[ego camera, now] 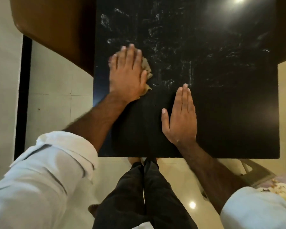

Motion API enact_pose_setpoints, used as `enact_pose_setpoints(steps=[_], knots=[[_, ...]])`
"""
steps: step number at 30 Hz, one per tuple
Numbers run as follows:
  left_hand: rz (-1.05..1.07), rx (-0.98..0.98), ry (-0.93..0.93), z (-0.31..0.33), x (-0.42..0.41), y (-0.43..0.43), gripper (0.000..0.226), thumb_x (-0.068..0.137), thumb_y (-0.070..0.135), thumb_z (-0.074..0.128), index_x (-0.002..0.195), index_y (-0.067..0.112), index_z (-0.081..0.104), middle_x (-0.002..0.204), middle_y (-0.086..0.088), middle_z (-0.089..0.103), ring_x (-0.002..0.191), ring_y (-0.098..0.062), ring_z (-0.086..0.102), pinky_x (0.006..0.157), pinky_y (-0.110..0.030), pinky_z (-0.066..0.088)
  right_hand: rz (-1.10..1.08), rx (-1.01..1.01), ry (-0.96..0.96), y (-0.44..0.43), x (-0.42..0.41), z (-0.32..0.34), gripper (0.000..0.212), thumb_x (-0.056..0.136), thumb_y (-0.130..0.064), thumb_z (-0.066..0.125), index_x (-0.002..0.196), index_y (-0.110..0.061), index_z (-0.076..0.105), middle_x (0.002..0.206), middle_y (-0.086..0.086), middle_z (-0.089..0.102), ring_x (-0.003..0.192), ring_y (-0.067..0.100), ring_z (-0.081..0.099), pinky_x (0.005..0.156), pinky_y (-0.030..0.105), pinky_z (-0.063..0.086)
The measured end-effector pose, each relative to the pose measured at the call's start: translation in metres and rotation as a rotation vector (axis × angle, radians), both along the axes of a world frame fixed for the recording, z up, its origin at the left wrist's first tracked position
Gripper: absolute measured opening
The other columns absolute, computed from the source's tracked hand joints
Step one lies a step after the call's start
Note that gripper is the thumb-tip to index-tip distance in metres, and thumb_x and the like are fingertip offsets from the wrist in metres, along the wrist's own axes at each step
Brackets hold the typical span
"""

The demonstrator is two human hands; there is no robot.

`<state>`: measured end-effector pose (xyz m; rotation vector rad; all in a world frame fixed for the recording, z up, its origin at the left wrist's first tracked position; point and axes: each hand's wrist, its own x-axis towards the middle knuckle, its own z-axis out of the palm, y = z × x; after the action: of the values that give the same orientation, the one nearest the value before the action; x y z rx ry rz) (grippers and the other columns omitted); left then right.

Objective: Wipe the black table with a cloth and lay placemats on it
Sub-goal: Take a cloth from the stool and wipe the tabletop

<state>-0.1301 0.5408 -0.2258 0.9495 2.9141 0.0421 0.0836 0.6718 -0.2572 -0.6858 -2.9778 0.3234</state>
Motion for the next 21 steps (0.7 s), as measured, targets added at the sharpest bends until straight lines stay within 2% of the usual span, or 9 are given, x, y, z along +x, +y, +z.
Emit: enact_pose_setpoints(steps=[2, 5, 9, 13, 15, 17, 21], knots=[[-0.18, 0.0, 0.001, -0.002, 0.03, 0.027, 0.079, 0.111, 0.058, 0.032, 0.175, 0.013, 0.025, 0.183, -0.02, 0.021, 0.169, -0.042, 0.021, 0.134, -0.064, 0.022, -0.052, -0.049, 0.05, 0.001, 0.002, 0.001, 0.091, 0.115, -0.061, 0.034, 0.175, 0.004, 0.014, 0.185, 0.022, 0.01, 0.173, 0.034, 0.015, 0.138, 0.046, 0.024], [-0.389, -0.021, -0.06, -0.009, 0.092, 0.019, 0.087, 0.108, 0.063, 0.037, 0.177, 0.014, 0.018, 0.186, -0.018, 0.009, 0.172, -0.041, 0.009, 0.136, -0.064, 0.016, -0.047, -0.107, 0.097, 0.004, 0.005, 0.003, 0.097, 0.114, -0.067, 0.029, 0.173, 0.009, 0.017, 0.183, 0.027, 0.013, 0.172, 0.037, 0.017, 0.138, 0.048, 0.023], [-0.263, -0.039, -0.11, -0.01, 0.115, -0.049, 0.082, 0.112, 0.065, 0.03, 0.179, 0.018, 0.017, 0.187, -0.013, 0.004, 0.174, -0.036, 0.003, 0.138, -0.061, 0.011, -0.057, -0.118, 0.066, 0.004, 0.005, 0.007, 0.098, 0.113, -0.069, 0.026, 0.173, 0.008, 0.019, 0.183, 0.026, 0.016, 0.172, 0.036, 0.018, 0.139, 0.047, 0.023], [-0.063, -0.094, -0.103, 0.0, 0.07, -0.072, 0.082, 0.112, 0.065, 0.01, 0.18, 0.019, 0.01, 0.188, -0.01, -0.001, 0.174, -0.035, 0.0, 0.138, -0.06, 0.01, -0.054, -0.076, 0.043, 0.003, 0.004, 0.008, 0.099, 0.112, -0.072, 0.027, 0.174, 0.006, 0.02, 0.184, 0.023, 0.017, 0.172, 0.035, 0.019, 0.136, 0.04, 0.017], [0.0, -0.072, -0.078, 0.001, 0.04, -0.049, 0.081, 0.113, 0.063, 0.011, 0.179, 0.017, 0.012, 0.187, -0.012, 0.004, 0.173, -0.036, 0.005, 0.138, -0.061, 0.011, -0.056, -0.084, 0.082, 0.004, 0.004, 0.006, 0.1, 0.112, -0.072, 0.028, 0.173, 0.007, 0.02, 0.183, 0.024, 0.017, 0.172, 0.035, 0.019, 0.136, 0.038, 0.015], [0.008, -0.042, -0.064, -0.001, 0.019, -0.013, 0.079, 0.113, 0.061, 0.02, 0.178, 0.016, 0.017, 0.186, -0.015, 0.012, 0.172, -0.037, 0.011, 0.137, -0.062, 0.014, -0.061, -0.141, 0.156, 0.005, 0.005, 0.002, 0.1, 0.113, -0.07, 0.03, 0.172, 0.009, 0.018, 0.183, 0.025, 0.016, 0.172, 0.036, 0.018, 0.139, 0.042, 0.016], [-0.154, 0.022, -0.022, -0.008, 0.025, 0.059, 0.078, 0.112, 0.058, 0.031, 0.175, 0.013, 0.028, 0.183, -0.018, 0.021, 0.17, -0.04, 0.02, 0.135, -0.065, 0.02, -0.121, -0.338, 0.344, 0.007, 0.006, 0.0, 0.097, 0.113, -0.064, 0.031, 0.171, 0.014, 0.017, 0.183, 0.027, 0.014, 0.171, 0.038, 0.019, 0.136, 0.057, 0.025]])
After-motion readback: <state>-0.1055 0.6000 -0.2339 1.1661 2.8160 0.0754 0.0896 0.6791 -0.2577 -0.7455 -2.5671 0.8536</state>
